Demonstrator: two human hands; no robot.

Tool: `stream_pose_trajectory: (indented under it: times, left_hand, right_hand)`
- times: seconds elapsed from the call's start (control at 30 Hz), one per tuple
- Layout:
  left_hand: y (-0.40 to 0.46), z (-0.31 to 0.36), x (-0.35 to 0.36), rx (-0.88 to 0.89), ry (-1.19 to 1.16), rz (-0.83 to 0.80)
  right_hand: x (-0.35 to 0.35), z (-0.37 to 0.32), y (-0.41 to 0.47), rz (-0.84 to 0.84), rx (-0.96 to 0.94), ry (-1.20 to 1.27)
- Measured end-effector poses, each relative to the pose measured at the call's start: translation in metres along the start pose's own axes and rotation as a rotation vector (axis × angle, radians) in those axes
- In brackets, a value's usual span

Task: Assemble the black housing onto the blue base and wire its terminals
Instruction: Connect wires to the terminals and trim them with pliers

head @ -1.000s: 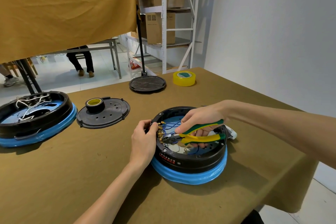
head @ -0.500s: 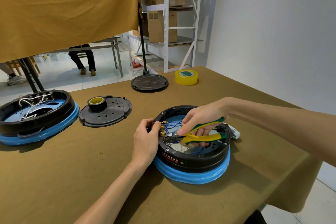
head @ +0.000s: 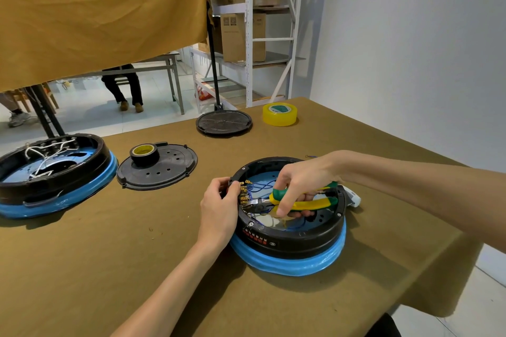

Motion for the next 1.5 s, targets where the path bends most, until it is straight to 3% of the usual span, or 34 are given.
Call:
stream_pose_trajectory:
  times: [0.5, 1.17, 1.33, 1.43, 1.5]
  left_hand:
    - [0.000, -0.001, 0.002, 0.000, 0.015, -0.013]
    - [0.001, -0.001, 0.002, 0.004, 0.018, -0.039]
    - [0.000, 0.000, 0.002, -0.008, -0.015, -0.036]
    - [-0.001, 0.001, 0.001, -0.010, -0.020, -0.028]
    - [-0.001, 0.001, 0.000, -0.013, -0.026, -0.031]
  right_hand:
    - [0.000, -0.005, -0.002, -0.119, 0.078, -0.013]
    - [-0.022, 0.000, -0.036, -0.051, 0.041, -0.070]
    - [-0.055, 0.008, -0.053, 0.222, -0.052, 0.090]
    - [-0.086, 0.034, -0.053, 0.638, -0.004, 0.110]
    - [-0.103, 0.066, -0.052, 0.884, 0.148, 0.037]
Point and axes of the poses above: each hand's wrist, its own y-axis towards the middle knuckle, its own x-axis out of the palm, z = x × y, the point moved 8 cm from there along y, towards the middle knuckle, and after that the axes turned 8 degrees about -y, right-handed, at the moved point
